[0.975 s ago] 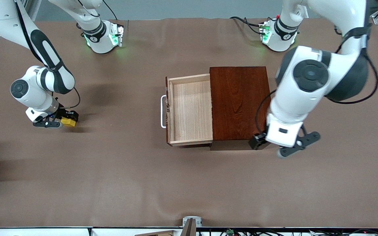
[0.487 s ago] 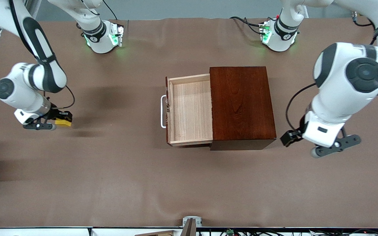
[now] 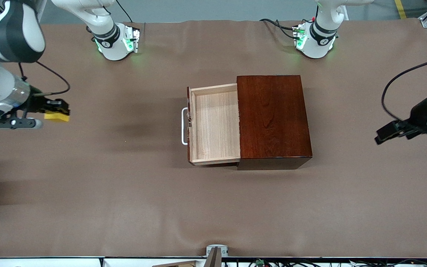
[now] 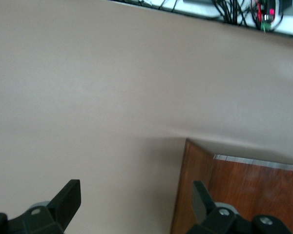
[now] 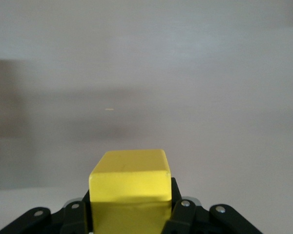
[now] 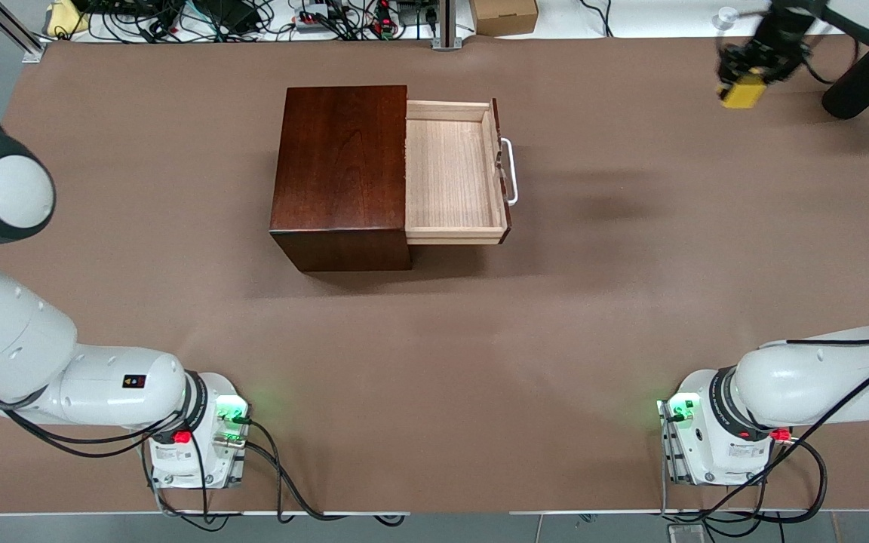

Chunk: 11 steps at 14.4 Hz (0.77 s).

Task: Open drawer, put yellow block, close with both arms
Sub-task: 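Grasp the yellow cube with the right gripper while the left gripper withdraws, then carry the yellow cube into the open drawer with the right gripper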

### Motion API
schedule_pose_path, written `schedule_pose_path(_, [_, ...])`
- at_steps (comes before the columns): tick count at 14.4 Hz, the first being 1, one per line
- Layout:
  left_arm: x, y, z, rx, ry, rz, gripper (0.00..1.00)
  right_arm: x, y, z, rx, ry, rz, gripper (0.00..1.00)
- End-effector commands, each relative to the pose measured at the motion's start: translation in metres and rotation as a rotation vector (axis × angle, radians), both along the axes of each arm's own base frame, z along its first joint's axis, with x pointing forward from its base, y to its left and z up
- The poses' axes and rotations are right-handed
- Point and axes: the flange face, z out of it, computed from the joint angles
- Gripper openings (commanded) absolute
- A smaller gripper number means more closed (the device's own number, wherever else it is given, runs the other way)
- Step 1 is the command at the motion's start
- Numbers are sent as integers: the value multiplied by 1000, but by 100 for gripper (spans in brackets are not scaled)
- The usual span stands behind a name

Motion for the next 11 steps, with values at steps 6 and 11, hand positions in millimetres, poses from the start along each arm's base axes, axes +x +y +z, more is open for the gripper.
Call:
schedule_pose_path(6, [-46,-40,37,4,44,-174,100,-5,298,6,61,29,-148,0])
schedule_pose_path(11, [-50,-51,35,17,65,-195,100,-16,407,-46,154,-47,-106,0])
